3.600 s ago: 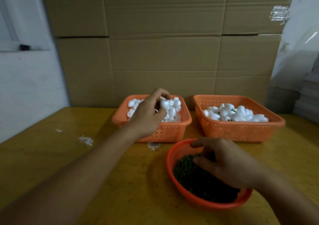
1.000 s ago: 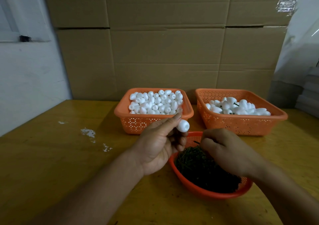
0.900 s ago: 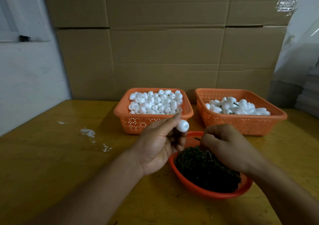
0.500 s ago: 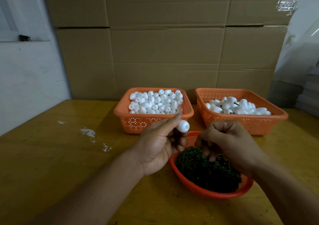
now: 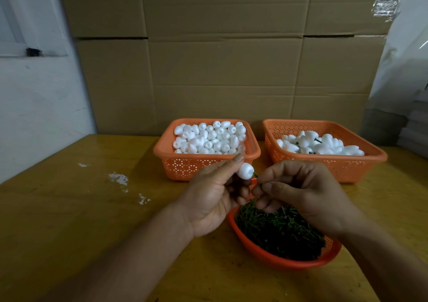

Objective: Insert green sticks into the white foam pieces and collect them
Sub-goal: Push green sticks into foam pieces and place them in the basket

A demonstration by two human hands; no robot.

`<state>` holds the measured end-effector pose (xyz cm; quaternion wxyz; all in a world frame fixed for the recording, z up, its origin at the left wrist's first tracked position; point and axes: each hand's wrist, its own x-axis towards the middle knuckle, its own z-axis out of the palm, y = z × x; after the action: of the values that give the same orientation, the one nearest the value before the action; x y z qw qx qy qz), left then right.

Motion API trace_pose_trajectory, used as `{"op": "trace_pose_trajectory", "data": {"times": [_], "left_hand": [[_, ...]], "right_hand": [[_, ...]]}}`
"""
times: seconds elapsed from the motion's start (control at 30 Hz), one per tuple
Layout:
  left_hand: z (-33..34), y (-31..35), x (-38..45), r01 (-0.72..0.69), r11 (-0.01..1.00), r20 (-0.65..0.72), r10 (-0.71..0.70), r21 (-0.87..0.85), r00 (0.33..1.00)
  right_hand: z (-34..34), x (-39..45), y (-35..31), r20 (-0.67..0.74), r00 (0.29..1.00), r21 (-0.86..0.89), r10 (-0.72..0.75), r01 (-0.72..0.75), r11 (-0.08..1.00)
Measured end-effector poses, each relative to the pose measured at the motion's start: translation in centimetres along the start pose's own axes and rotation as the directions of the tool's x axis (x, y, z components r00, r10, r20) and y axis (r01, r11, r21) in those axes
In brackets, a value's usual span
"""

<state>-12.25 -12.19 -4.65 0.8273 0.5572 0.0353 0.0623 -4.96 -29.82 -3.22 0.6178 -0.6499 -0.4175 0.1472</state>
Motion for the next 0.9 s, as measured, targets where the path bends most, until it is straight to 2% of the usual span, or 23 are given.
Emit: {"op": "trace_pose_trajectory", "data": {"times": [0.37,0.67,0.9], "left_hand": [[0.27,-0.15,-0.08,-0.049,0.998,0.000,0.049,0.042,0.999],[0.19,-0.44,-0.02,-0.146,0.981,0.008,0.147,0.125,0.989],[0.14,-0.62,0.15,-0.201,0.965,-0.005,0.205,0.166,0.979]], "right_hand": [[0.25,0.09,0.04,-0.027,1.000,-0.056,0.012,-0.013,0.998],[0.57,0.19,0.03,-0.074,0.997,-0.091,0.008,-0.015,0.996],[0.80,-0.25,-0.02,-0.084,0.995,-0.274,-0.051,0.026,0.961]]}}
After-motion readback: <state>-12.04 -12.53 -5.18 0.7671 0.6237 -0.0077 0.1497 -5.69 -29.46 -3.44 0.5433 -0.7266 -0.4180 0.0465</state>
